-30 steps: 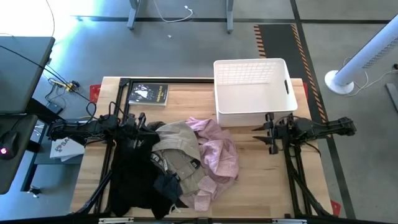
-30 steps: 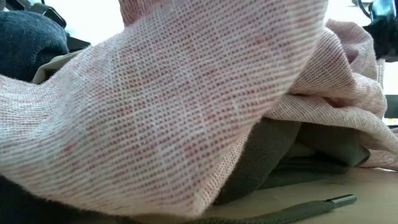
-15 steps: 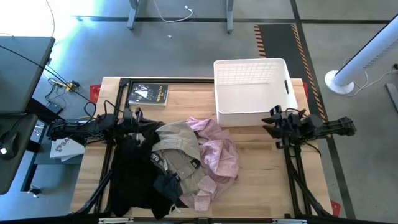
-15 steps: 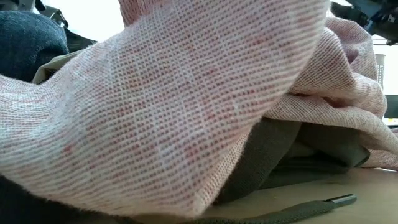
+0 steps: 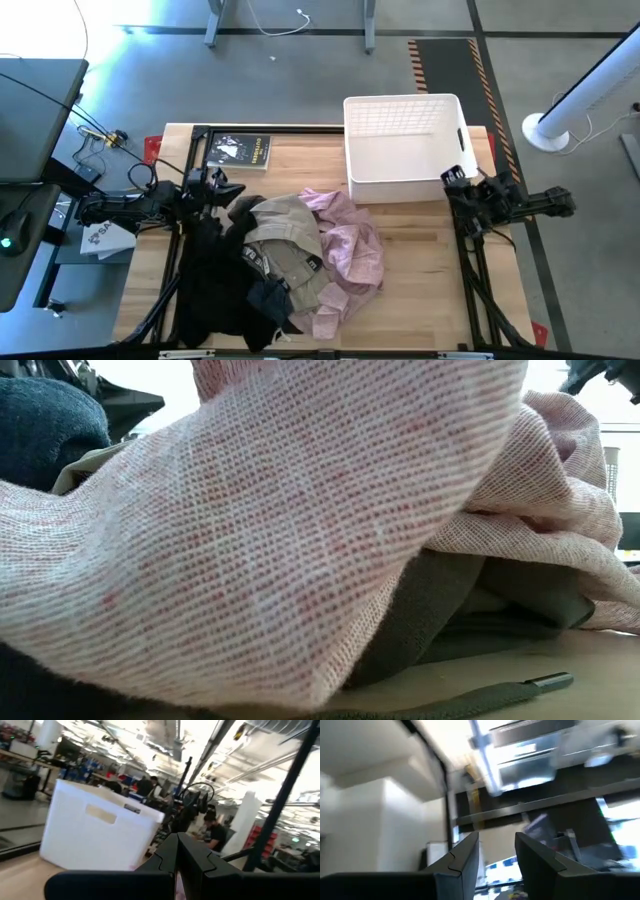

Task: Sort clothes
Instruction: Put the brown shorts into the white bin

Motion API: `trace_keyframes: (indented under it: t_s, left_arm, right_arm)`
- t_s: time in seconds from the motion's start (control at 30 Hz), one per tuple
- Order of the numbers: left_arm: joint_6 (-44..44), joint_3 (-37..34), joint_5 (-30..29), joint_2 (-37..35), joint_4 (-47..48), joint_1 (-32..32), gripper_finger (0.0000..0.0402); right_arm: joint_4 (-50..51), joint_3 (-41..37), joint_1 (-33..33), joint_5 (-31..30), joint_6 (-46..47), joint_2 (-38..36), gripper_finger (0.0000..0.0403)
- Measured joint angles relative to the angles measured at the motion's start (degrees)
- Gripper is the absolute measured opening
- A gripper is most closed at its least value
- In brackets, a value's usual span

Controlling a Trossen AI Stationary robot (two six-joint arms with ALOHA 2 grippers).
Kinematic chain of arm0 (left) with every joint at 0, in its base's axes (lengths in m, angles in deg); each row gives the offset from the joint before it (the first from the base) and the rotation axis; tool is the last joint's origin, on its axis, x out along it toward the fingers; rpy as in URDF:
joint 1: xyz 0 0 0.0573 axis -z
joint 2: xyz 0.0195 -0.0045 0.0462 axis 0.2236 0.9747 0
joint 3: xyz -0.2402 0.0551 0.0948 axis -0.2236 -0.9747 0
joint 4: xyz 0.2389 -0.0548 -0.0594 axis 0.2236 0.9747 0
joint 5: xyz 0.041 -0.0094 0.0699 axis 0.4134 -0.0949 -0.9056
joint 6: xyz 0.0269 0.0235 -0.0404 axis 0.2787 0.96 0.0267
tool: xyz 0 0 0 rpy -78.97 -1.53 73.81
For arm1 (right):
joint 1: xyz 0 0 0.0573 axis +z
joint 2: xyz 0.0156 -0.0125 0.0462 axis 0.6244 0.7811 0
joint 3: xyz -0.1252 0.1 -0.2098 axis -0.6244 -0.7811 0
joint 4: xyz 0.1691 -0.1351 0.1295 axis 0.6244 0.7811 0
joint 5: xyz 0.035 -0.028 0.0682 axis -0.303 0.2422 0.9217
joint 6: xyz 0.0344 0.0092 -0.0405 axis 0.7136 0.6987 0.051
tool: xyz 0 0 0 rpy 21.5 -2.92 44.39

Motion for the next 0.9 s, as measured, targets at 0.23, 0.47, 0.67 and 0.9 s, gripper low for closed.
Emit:
trace_keyframes:
  t_s: [0.23, 0.47, 0.67, 0.9]
  left_arm:
    - [0.9, 0.0, -0.5, 0.0, -0.1, 0.0, 0.0008]
    - [0.7, 0.0, -1.1, 0.0, -0.1, 0.0, 0.0008]
    - [0.0, 0.0, -1.1, 0.0, -0.1, 0.0, 0.0008]
    - [-0.2, 0.0, -3.0, 0.0, -0.3, 0.0, 0.0008]
  right_arm:
    - [-5.5, 12.4, 1.6, 6.8, -4.2, 23.7, 0.0124]
    - [13.9, 32.1, 2.1, 5.8, -5.3, 48.3, 0.0124]
    - [38.5, 50.8, 2.1, -1.9, -5.5, 63.0, 0.0131]
    - [52.5, 69.7, 2.3, -5.4, -5.2, 79.2, 0.0204]
